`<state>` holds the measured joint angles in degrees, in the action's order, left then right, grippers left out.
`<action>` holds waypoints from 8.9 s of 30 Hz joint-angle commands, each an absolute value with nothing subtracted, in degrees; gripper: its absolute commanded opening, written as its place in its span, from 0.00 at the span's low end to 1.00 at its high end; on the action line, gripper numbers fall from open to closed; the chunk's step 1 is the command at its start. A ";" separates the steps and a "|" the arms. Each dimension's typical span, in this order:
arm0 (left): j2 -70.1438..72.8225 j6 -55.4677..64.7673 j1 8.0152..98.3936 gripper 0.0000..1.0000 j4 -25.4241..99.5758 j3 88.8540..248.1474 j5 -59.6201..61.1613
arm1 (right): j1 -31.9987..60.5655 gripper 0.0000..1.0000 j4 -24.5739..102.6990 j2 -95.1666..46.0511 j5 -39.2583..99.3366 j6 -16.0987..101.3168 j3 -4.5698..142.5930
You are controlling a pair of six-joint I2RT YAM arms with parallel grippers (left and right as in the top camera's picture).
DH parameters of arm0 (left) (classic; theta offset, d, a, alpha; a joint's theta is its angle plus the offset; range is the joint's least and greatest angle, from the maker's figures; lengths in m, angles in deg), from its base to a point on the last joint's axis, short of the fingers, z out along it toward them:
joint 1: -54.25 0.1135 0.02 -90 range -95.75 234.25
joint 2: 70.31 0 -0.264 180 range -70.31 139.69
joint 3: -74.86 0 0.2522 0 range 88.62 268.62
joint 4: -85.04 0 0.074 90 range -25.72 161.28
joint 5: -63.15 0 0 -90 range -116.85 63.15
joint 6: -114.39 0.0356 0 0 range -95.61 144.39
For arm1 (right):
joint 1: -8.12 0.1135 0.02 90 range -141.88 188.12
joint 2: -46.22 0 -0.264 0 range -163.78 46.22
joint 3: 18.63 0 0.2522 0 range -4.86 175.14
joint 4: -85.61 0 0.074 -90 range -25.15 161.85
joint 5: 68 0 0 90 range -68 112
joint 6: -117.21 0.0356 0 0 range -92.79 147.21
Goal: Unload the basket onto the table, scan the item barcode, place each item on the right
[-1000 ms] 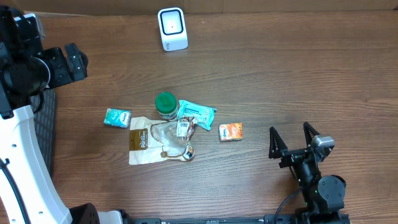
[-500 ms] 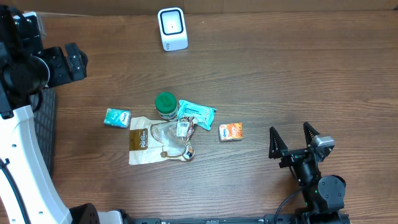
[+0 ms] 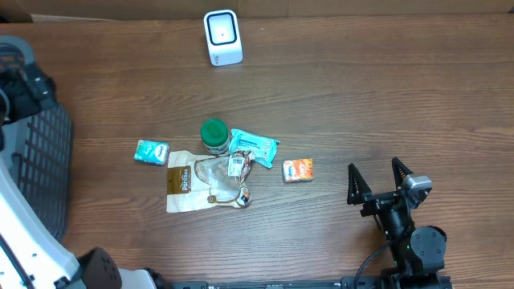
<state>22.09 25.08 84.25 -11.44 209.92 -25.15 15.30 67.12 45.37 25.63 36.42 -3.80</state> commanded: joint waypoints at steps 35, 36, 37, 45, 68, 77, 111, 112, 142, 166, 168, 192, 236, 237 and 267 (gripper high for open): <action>24.08 26.56 86.46 1.00 -12.57 210.60 -25.74 | 15.56 1.00 67.31 46.05 25.70 36.31 -4.39; 24.08 26.56 86.46 0.99 -12.57 210.60 -25.74 | 15.56 1.00 67.31 46.05 25.70 36.31 -4.39; 24.08 26.56 86.46 1.00 -12.57 210.60 -25.74 | 15.56 1.00 67.31 46.05 25.70 36.31 -4.39; 24.08 26.56 86.44 1.00 -12.57 210.60 -25.74 | 15.56 1.00 67.31 46.05 25.70 36.31 -4.39; 24.08 26.56 86.46 1.00 -12.57 210.60 -25.74 | 15.56 1.00 67.31 46.05 25.55 36.31 -4.39; 24.08 26.56 86.46 1.00 -12.57 210.60 -25.74 | 15.56 1.00 66.72 45.66 36.54 38.24 -2.54; 24.08 26.56 86.46 1.00 -12.62 210.60 -25.74 | 26.05 0.39 34.22 -41.81 59.73 51.02 54.58; 24.08 26.56 86.46 0.99 -12.59 210.60 -25.74 | 27.43 0.38 35.20 -42.64 57.98 52.86 54.58; 24.08 26.58 86.46 1.00 -12.62 210.60 -25.76 | 36.33 0.15 32.67 -53.68 38.38 71.26 54.51; 24.08 26.56 86.46 1.00 -12.66 210.60 -25.74 | 19.43 0.29 28.71 -53.68 38.20 36.36 64.30; 24.08 26.58 86.46 1.00 -12.66 210.60 -25.76 | 20.09 0.29 30.31 -53.68 37.92 39.05 64.37; 24.08 26.58 86.46 1.00 -12.66 210.60 -25.74 | 23.02 0.29 24.84 -60.65 33.90 43.96 63.71; 24.08 26.56 86.46 1.00 -12.66 210.60 -25.76 | -2.49 0.29 16.82 -55.96 48.39 33.28 57.59; 24.08 26.56 86.46 1.00 -12.66 210.60 -25.74 | -2.45 0.29 18.66 -55.96 48.74 33.39 56.35; 24.08 26.56 86.46 1.00 -12.68 210.60 -25.74 | -2.45 0.04 34.11 -55.71 48.91 38.98 47.49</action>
<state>23.75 25.88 86.33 -12.75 209.92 -25.57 -2.62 35.58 -55.85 51.30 38.11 47.52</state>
